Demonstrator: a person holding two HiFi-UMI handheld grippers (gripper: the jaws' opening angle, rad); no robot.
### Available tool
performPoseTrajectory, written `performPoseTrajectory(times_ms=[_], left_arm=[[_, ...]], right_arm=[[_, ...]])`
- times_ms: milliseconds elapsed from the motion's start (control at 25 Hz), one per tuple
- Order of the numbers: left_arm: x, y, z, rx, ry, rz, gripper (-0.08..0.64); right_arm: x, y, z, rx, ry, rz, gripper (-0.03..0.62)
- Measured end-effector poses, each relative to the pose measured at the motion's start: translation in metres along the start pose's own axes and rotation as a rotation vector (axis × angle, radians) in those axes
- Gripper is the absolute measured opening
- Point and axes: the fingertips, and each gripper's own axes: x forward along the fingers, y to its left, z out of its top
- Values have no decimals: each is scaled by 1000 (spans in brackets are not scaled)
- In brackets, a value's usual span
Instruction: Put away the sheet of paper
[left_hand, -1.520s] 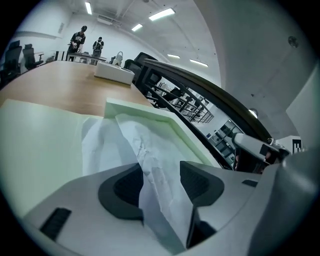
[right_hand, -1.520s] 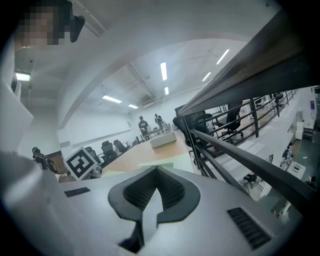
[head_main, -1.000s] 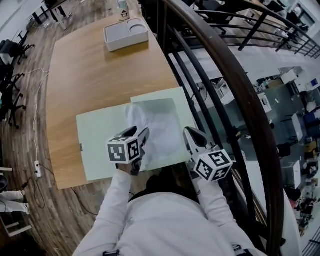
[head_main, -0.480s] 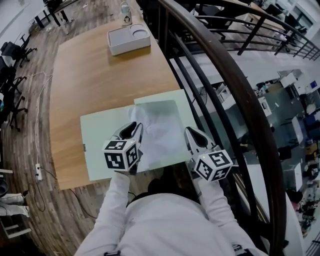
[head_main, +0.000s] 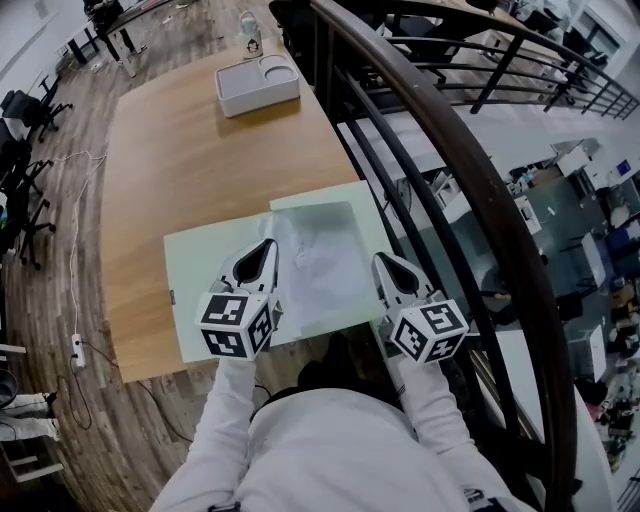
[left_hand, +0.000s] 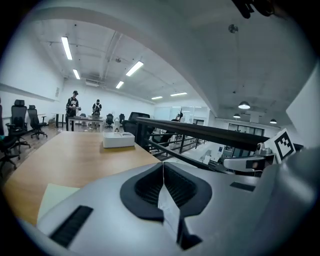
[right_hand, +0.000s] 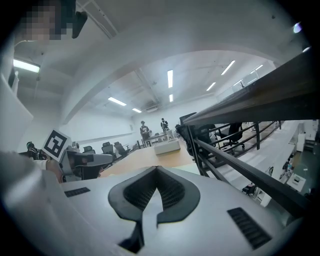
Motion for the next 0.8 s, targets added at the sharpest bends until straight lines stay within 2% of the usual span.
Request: performPoseTrajectory(times_ms=[120,240,640,800], left_arm=[[-9,-1,10,56,-52,-1,18],[-17,0,15,80,-81,-5,18],[-37,5,12,48,-113,-23,17],[-41,4,11,58,-117,-26,17]], right_arm=[[-1,2,3,-11,-7,-8,26],[-1,4,9,-24,-19,-14,26],[-5,17,20,-100,-56,-40,26],[-6,22,21,-141,-59,-39,26]])
